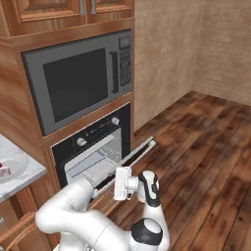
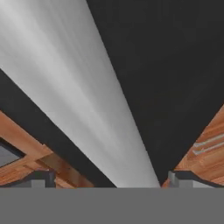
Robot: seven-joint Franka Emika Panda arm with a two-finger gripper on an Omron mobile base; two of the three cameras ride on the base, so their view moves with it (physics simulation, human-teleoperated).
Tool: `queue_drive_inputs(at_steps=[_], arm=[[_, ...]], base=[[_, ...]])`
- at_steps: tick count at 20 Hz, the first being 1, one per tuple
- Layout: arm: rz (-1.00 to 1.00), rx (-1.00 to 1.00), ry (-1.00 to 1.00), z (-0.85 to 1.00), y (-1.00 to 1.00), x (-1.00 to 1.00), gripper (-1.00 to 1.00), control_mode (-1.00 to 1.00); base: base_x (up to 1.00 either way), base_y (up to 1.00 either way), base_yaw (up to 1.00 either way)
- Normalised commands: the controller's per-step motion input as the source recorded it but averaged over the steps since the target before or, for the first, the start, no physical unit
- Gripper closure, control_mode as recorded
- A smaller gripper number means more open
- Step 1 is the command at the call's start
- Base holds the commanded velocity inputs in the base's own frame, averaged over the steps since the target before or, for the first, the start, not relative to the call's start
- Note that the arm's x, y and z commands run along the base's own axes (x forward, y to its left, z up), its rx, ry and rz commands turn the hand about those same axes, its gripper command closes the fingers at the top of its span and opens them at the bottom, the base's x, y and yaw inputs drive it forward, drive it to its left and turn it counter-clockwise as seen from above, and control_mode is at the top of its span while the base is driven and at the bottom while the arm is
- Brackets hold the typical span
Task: Take the baked cake out of the oven and place it on the plate for cooling. Then close the oven door.
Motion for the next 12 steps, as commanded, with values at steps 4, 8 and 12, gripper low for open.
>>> queue_drive_inputs(at_steps=[4, 8, 12], arm=[[0.33, 0.40, -0.06, 0.00, 0.94, 0.65, -1.00, -1.00], [0.31, 0.36, -0.07, 0.00, 0.96, 0.61, -1.00, -1.00], [0.27, 0.30, -0.04, 0.00, 0.96, 0.56, -1.00, -1.00]], base=[[0.00, 0.00, 0.00], [0.00, 0.00, 0.00], [0.00, 0.00, 0.00]])
